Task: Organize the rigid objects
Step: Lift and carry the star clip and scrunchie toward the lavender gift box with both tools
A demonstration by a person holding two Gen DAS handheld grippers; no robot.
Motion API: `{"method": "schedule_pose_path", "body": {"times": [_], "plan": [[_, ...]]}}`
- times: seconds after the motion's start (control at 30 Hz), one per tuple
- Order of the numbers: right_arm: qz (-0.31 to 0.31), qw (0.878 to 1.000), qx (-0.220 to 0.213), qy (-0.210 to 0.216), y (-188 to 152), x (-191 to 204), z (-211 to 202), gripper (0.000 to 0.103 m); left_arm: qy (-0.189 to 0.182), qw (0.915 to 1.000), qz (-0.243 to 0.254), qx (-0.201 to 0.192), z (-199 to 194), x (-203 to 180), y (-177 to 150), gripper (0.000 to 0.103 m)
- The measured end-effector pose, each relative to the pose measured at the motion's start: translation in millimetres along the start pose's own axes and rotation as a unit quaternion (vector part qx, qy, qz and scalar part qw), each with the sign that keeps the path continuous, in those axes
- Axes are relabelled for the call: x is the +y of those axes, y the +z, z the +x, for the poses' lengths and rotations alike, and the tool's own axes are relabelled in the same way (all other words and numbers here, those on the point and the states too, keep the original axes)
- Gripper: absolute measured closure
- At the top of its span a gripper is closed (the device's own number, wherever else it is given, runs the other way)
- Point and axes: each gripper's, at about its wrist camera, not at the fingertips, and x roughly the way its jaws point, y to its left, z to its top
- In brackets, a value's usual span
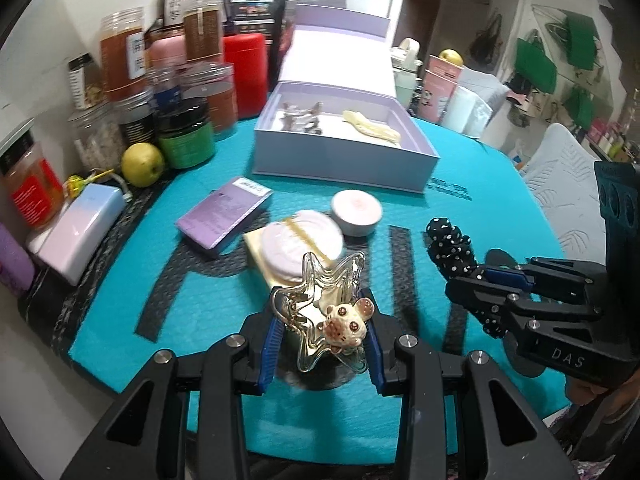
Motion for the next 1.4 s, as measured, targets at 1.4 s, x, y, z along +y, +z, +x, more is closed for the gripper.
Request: {"method": "schedule_pose_path", "body": {"times": [1.4], "plan": [[-0.021, 0.999, -0.035, 0.017, 71, -36, -21, 0.083, -0.038, 0.997, 0.063, -0.022, 33, -40, 93, 0.068]]}}
